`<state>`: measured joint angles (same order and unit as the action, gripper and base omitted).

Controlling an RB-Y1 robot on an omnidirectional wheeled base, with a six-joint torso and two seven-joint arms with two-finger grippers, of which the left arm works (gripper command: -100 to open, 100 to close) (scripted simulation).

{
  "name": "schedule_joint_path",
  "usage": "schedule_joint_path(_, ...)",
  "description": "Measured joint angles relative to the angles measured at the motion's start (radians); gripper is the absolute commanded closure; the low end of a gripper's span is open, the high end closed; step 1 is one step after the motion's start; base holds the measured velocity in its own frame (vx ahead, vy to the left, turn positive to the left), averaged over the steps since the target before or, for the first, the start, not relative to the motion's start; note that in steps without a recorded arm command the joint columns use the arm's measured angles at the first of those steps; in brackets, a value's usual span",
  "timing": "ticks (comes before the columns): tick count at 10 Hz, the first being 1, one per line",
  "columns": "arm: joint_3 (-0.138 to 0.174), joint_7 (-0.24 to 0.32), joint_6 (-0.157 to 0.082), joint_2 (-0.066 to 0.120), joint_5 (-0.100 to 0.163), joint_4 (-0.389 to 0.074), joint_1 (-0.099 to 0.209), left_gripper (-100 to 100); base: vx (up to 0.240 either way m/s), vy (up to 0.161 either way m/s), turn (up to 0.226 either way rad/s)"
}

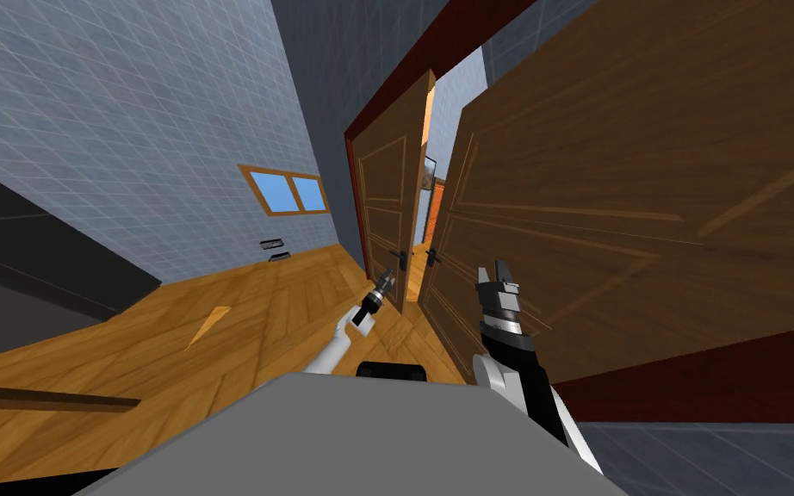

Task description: Push the door open

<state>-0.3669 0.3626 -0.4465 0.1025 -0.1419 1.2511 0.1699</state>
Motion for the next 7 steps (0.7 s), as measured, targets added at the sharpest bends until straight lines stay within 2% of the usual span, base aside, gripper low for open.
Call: schedule_joint_path(7, -0.051, 0.030, -0.006, -0.007, -0.015, -0.135, 0.086, -100, 0.083, 0.084, -0.029)
